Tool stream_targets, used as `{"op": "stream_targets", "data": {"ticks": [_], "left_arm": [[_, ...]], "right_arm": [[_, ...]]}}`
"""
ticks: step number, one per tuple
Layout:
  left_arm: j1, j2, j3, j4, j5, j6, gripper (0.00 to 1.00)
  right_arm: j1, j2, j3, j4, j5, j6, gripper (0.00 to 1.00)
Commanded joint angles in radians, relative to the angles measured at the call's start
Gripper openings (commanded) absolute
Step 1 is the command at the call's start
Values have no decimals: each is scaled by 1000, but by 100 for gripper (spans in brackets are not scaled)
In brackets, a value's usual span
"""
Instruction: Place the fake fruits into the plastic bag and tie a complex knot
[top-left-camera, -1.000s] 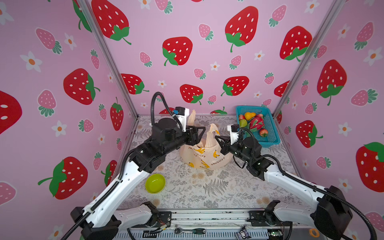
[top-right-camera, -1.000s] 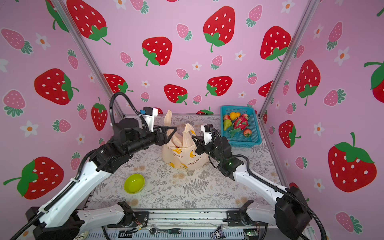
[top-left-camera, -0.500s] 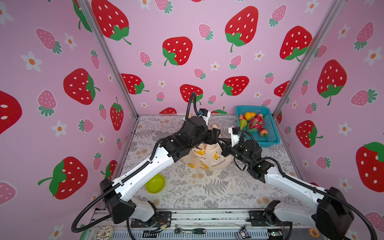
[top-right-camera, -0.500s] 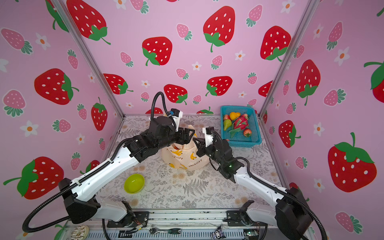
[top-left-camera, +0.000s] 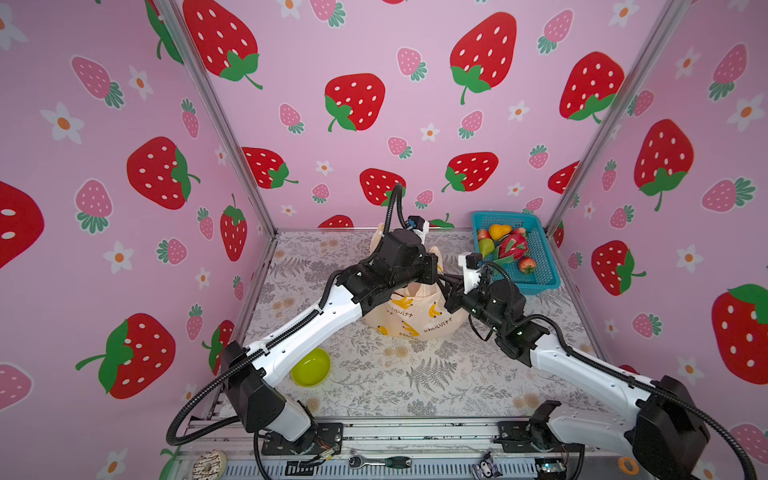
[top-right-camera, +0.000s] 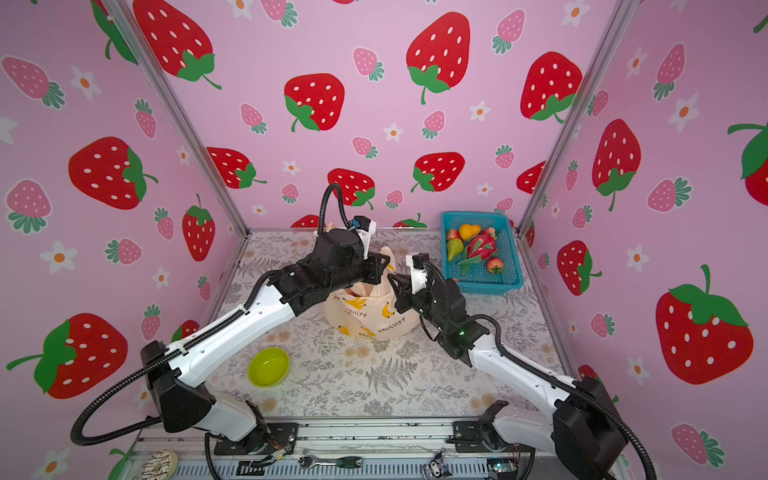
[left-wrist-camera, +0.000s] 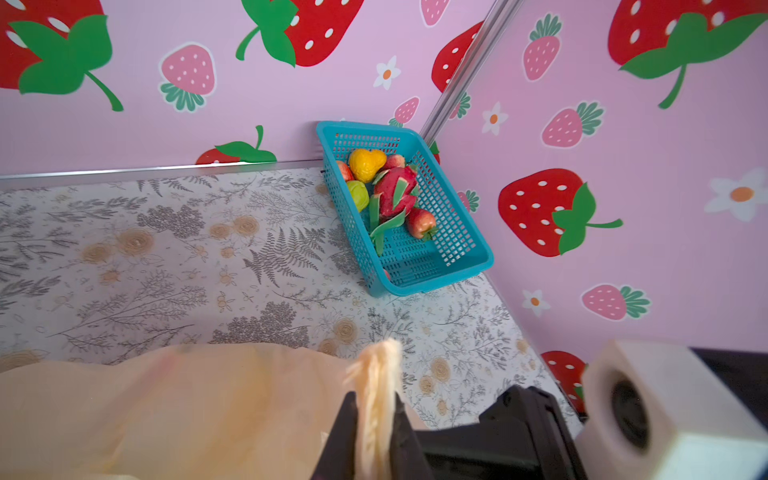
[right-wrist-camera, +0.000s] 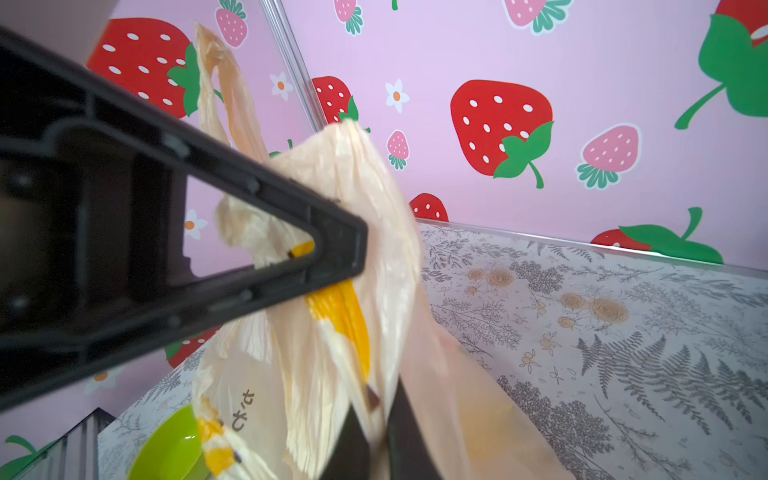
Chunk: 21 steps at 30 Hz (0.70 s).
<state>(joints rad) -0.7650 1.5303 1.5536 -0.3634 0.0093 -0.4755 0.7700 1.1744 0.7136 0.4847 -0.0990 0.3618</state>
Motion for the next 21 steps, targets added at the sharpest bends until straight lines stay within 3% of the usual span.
{"op": "stream_targets", "data": {"ticks": [1, 6, 7, 11, 13, 16, 19, 21], "left_arm": [[44, -42, 51, 25, 161, -29, 7], [54, -89, 32, 18, 274, -13, 0], [56, -97, 30, 17, 285, -19, 0], [57, -114, 21, 22, 314, -61, 0], [56, -113, 17, 33, 331, -86, 0], [56, -112, 12, 44, 351, -115, 0], [56, -118, 0, 57, 347, -139, 0], [56, -123, -8, 68, 340, -155, 0]], "right_arm": [[-8, -49, 32, -54, -60, -153, 42], [-42, -98, 50, -114, -236, -300, 74], [-43, -91, 67, -136, -250, -316, 87], [-45, -44, 92, -90, -332, -308, 98], [-43, -11, 100, -22, -357, -263, 100], [-40, 35, 116, 49, -289, -202, 99], [-26, 68, 115, 132, -173, -109, 87], [0, 81, 105, 148, -8, -60, 76]]}}
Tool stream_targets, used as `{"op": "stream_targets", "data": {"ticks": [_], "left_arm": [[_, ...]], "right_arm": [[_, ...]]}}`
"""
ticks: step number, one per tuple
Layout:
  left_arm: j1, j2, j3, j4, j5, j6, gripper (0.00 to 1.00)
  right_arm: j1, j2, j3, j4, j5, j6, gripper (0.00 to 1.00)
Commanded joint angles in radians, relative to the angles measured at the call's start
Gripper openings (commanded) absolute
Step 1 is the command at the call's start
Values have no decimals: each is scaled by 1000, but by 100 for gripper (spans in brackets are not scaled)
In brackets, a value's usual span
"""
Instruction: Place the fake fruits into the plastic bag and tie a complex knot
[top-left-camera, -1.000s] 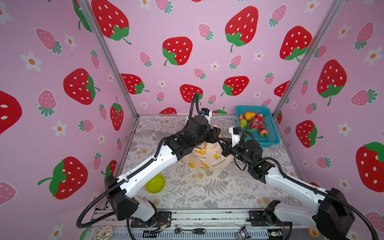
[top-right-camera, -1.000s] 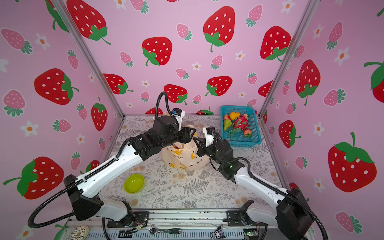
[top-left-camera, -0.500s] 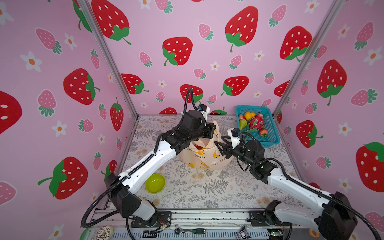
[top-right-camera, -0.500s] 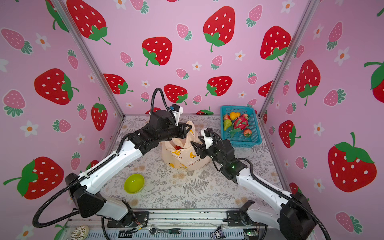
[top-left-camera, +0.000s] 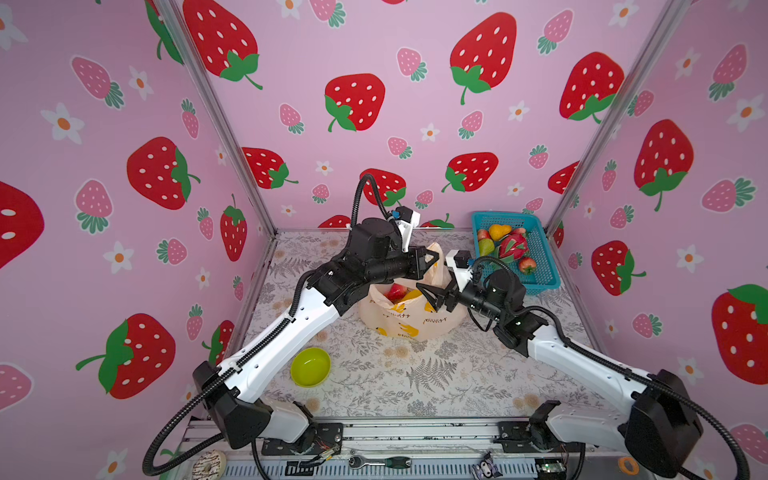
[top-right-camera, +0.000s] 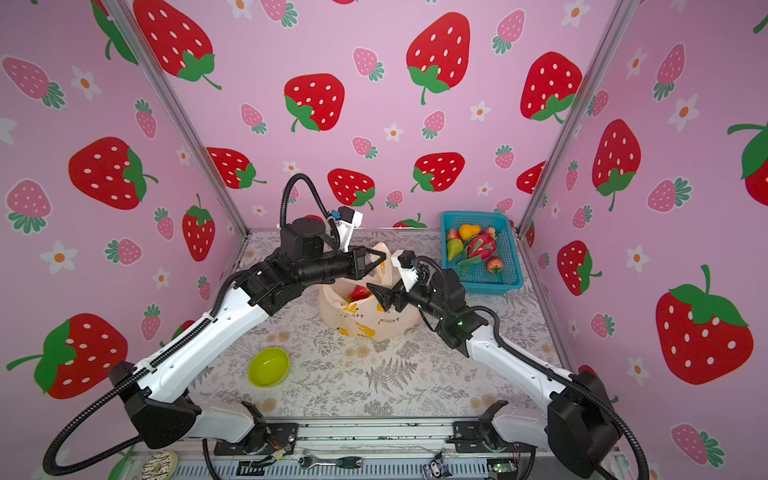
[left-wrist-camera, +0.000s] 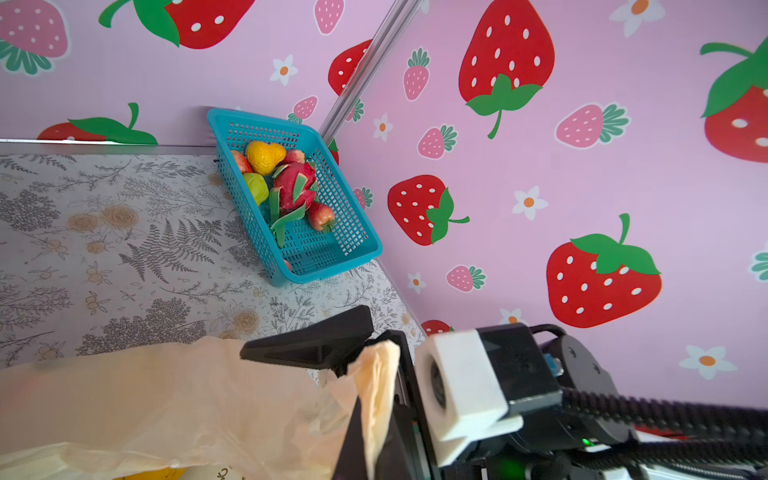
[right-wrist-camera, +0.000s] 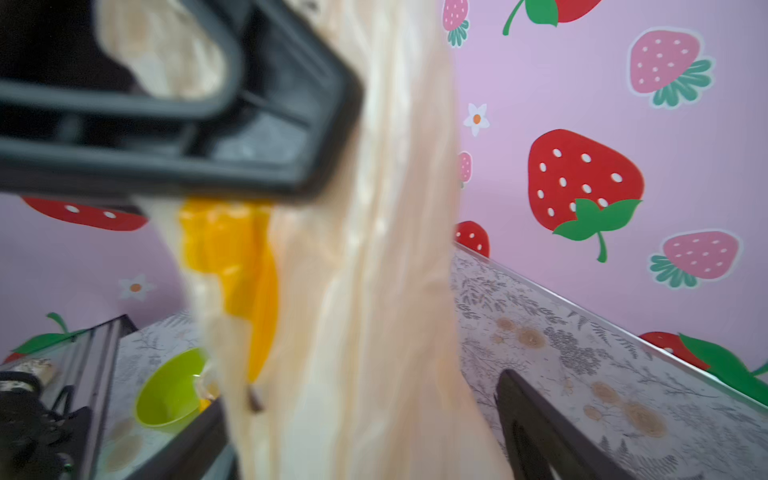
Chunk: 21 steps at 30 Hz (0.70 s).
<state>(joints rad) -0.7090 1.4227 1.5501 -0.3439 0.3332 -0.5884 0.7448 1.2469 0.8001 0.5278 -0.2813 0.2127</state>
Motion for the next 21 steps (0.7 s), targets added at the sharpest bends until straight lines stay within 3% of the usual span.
{"op": "stream_targets", "data": {"ticks": [1, 6, 9, 12, 14, 16, 21], "left_arm": [[0, -17, -10, 54, 14, -53, 0], [0, -28, -27, 82, 27, -101, 0], [0, -35, -31, 86, 30, -111, 0], [0, -43, -43, 86, 18, -108, 0], [0, -40, -47, 82, 8, -97, 0], [1, -30, -41, 69, 3, -82, 0], [24, -19, -35, 49, 12, -71, 0]], "right_arm": [[39, 13, 8, 113, 258, 113, 74], [62, 53, -38, 107, 532, 172, 55], [63, 85, -69, 88, 583, 165, 48], [62, 95, -104, 77, 591, 127, 47], [62, 79, -122, 90, 564, 80, 47], [61, 52, -124, 109, 461, -3, 51], [32, -22, -89, 42, 124, -182, 86]]}}
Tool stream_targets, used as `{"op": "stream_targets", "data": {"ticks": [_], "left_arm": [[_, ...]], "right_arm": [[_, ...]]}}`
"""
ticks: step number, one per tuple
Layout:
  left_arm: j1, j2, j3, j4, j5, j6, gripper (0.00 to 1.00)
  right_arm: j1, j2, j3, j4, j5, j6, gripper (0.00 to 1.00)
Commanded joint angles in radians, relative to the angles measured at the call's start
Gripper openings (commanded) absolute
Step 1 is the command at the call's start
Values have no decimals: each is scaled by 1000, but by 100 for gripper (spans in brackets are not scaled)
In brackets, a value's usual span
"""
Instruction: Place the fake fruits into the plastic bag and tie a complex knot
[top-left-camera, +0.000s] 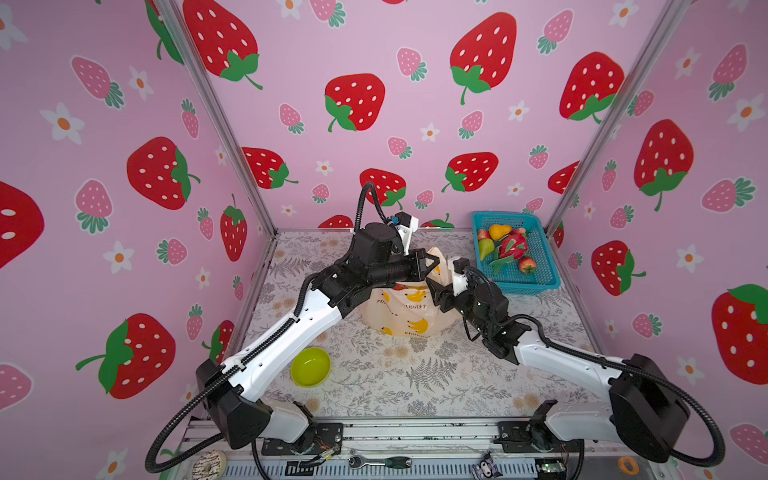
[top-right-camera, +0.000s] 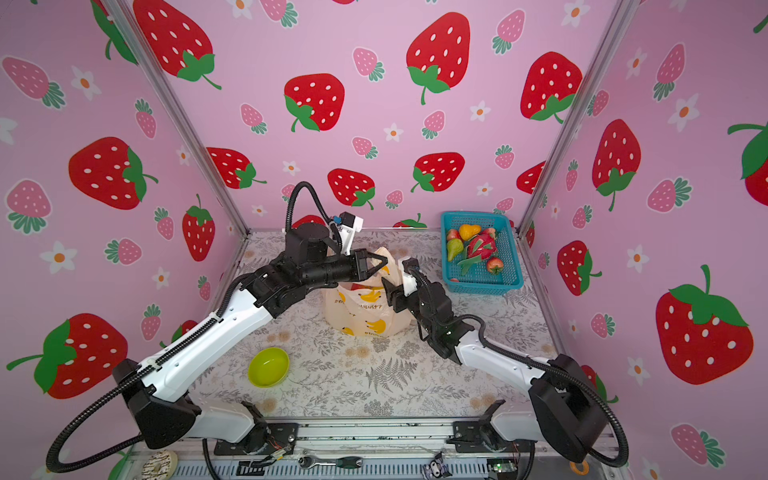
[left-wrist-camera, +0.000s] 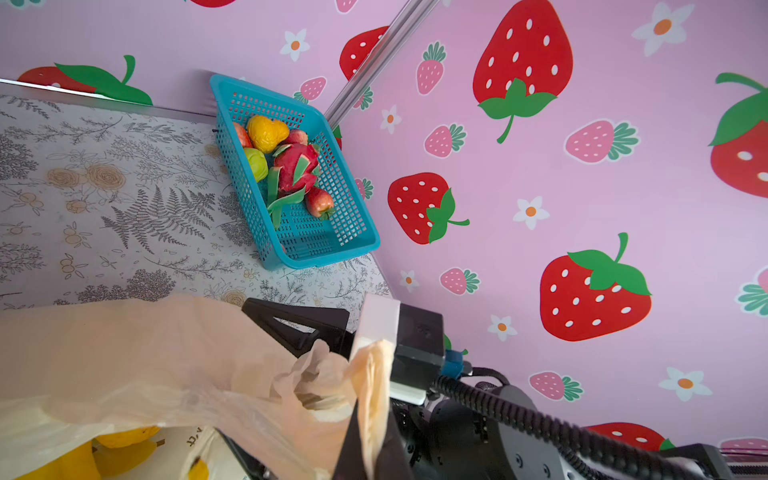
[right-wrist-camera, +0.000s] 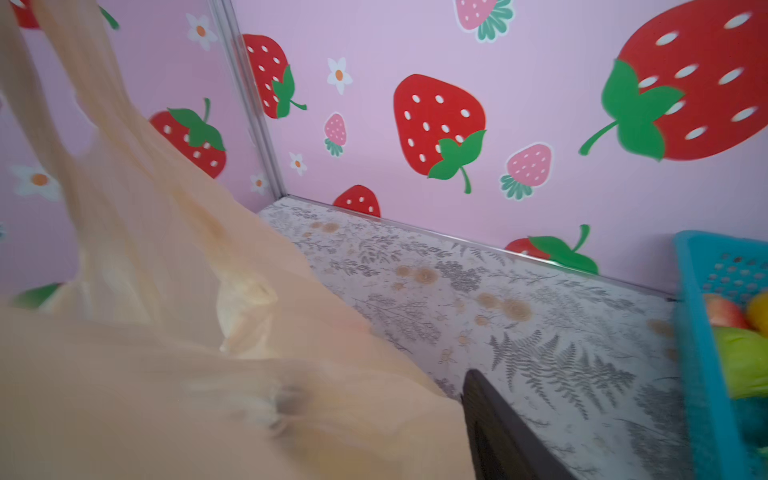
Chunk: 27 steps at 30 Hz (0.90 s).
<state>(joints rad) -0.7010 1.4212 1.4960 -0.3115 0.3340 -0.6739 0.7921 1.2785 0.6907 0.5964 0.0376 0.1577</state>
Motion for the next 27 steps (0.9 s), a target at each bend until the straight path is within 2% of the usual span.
{"op": "stream_targets", "data": {"ticks": [1, 4, 9, 11, 12, 13, 15, 19, 21, 25, 27], "left_arm": [[20, -18, 17, 17, 13, 14, 0], [30, -22, 8, 21, 16, 14, 0], [37, -24, 5, 29, 31, 10, 0], [43, -23, 6, 35, 42, 1, 0], [45, -22, 4, 38, 46, -3, 0], [48, -23, 2, 38, 46, -7, 0], [53, -26, -1, 38, 45, -13, 0], [60, -30, -11, 49, 43, -18, 0], [60, -27, -15, 58, 46, -25, 0], [61, -24, -35, 80, 54, -38, 0], [60, -24, -42, 89, 53, -44, 0]], "right_arm": [[-30, -67, 24, -37, -253, -143, 91], [-84, -83, 33, -46, -429, -161, 99], [-147, 4, 131, -26, -715, -147, 99], [-151, 71, 192, -24, -843, -138, 89], [-151, 105, 221, -27, -912, -133, 78], [-151, 135, 239, -26, -965, -125, 62], [-154, 167, 236, -26, -1018, -121, 43], [-166, 174, 155, -9, -1004, -129, 20], [-175, 173, 121, -7, -974, -133, 13], [-193, 167, 83, -3, -896, -121, 12], [-193, 156, 82, -10, -838, -112, 17]]}}
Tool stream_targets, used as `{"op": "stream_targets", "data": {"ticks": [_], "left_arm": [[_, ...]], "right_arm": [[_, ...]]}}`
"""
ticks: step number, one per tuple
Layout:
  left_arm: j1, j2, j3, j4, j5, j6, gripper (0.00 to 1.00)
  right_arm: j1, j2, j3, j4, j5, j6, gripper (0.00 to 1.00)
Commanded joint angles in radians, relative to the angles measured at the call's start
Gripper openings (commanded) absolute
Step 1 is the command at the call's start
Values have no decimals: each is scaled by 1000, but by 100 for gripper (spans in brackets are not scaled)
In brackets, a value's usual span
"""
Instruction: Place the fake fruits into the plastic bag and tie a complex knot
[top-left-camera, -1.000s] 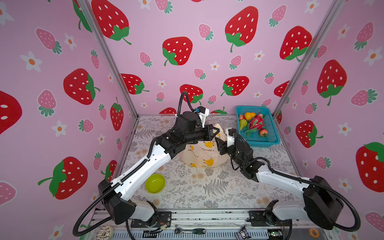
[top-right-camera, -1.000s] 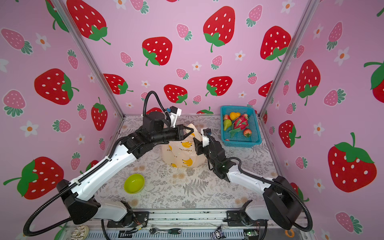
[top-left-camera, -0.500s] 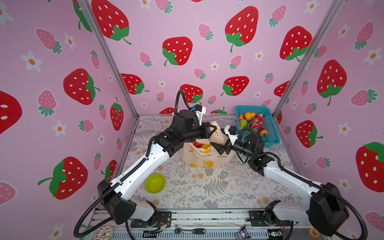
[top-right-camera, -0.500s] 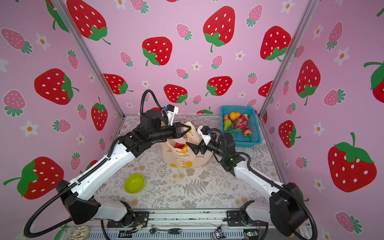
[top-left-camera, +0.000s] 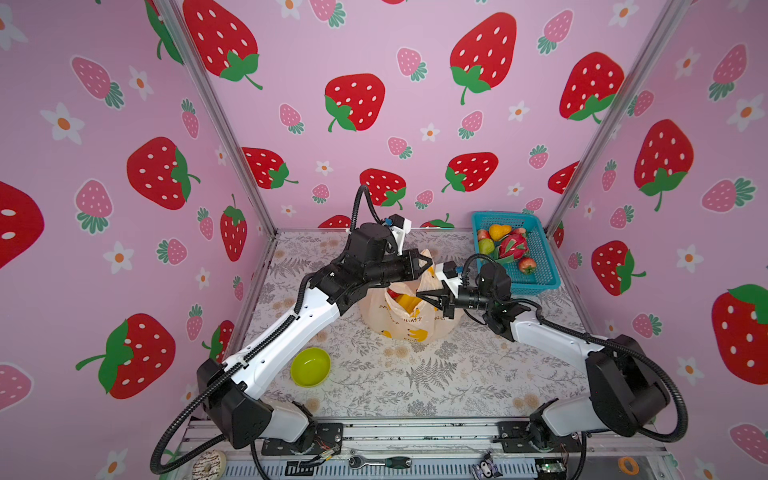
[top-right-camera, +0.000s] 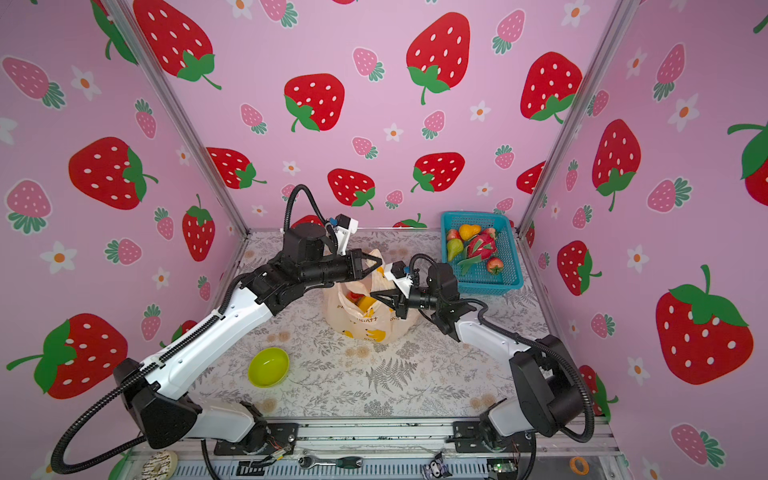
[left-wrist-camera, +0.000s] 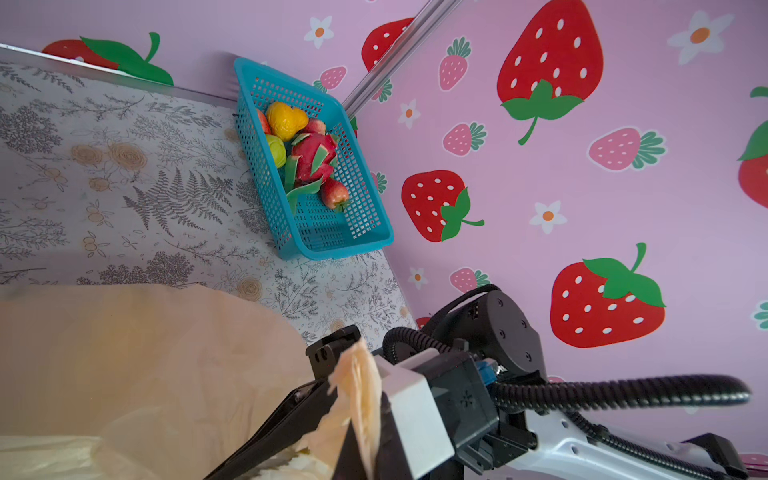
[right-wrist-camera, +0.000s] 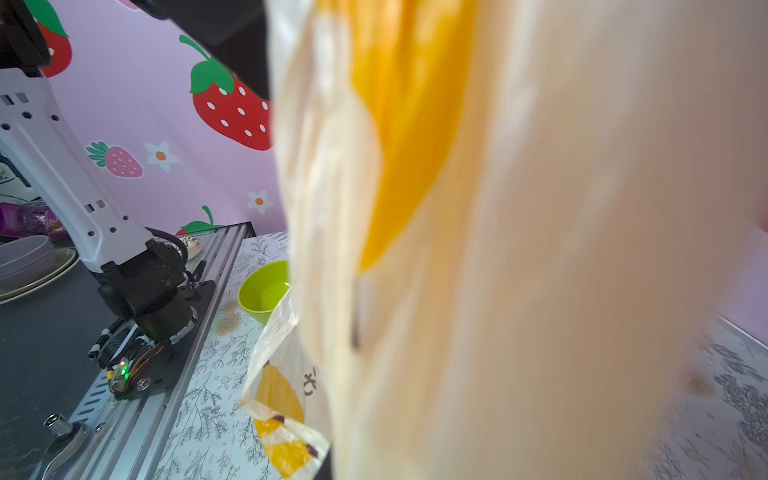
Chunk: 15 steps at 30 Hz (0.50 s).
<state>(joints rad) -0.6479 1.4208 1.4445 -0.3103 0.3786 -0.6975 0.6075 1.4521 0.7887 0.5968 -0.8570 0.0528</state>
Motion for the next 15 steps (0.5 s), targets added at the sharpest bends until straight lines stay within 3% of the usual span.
{"op": "stream_targets", "data": {"ticks": [1, 8, 15], "left_arm": [[8, -24, 6, 91, 9, -23, 0], [4, -22, -6, 103, 11, -48, 0], [-2, -19, -27, 134, 13, -94, 0]], "right_arm": [[-9, -27, -12, -12, 91, 5, 20], [37, -101, -13, 47, 396, 127, 61], [179, -140, -40, 101, 867, 177, 80]]}}
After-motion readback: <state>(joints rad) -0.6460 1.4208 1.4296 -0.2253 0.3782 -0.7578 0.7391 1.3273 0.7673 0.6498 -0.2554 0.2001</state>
